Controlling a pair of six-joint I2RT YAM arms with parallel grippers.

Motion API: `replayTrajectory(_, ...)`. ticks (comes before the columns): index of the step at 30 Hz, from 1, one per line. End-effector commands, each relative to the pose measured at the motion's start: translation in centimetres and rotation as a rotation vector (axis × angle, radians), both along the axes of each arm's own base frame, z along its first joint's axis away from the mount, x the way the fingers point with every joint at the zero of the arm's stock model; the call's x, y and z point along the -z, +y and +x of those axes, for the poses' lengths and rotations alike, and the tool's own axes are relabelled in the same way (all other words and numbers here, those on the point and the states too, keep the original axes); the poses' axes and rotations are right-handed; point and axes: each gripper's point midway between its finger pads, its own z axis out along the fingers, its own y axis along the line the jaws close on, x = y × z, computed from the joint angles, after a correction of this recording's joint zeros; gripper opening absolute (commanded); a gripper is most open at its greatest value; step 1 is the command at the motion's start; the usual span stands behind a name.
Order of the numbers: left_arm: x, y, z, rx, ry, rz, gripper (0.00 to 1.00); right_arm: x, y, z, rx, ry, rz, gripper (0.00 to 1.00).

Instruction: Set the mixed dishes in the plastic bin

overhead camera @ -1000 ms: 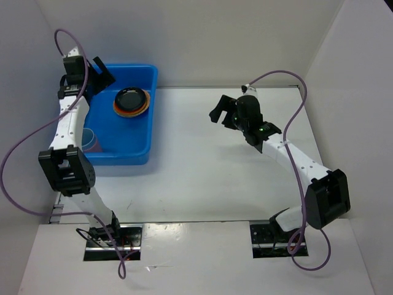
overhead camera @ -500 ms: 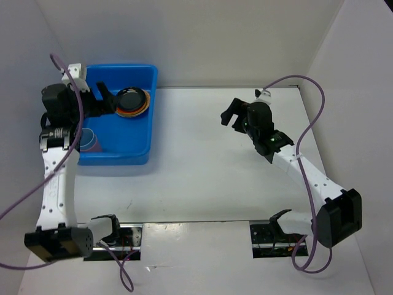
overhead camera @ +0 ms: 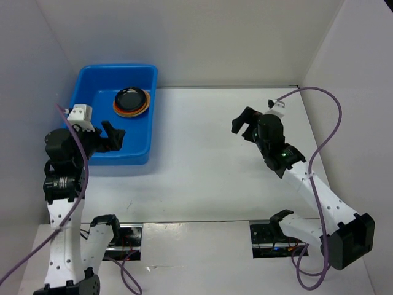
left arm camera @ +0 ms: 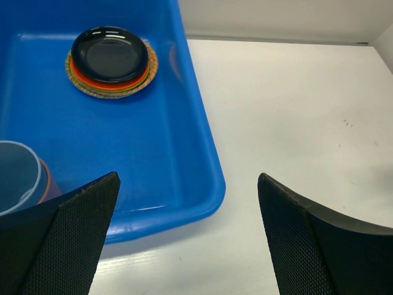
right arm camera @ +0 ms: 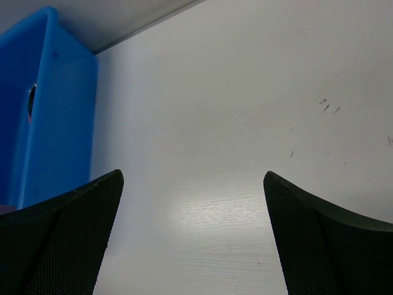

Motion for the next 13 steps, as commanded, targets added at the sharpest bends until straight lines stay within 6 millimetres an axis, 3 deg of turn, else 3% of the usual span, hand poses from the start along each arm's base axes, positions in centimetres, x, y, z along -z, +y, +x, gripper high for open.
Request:
replayTrajectory(1, -0.7, -0.7, -0.2, 0.035, -0.063, 0.000, 0.99, 0.0, -1.8, -1.1, 0.066, -0.016, 0.002, 0.99)
replayTrajectory(5, -0.2, -0.8, -0.2, 0.033, -0.050, -0.010, 0.99, -2.2, -1.7, -1.9, 0.046, -0.097, 0.049, 0.99)
replayTrajectory(13, 0.2, -0.4, 0.6, 0.011, -0.019, -0.030, 0.99, -2.0, -1.5, -1.9, 0.039, -0.096, 0.060, 0.99)
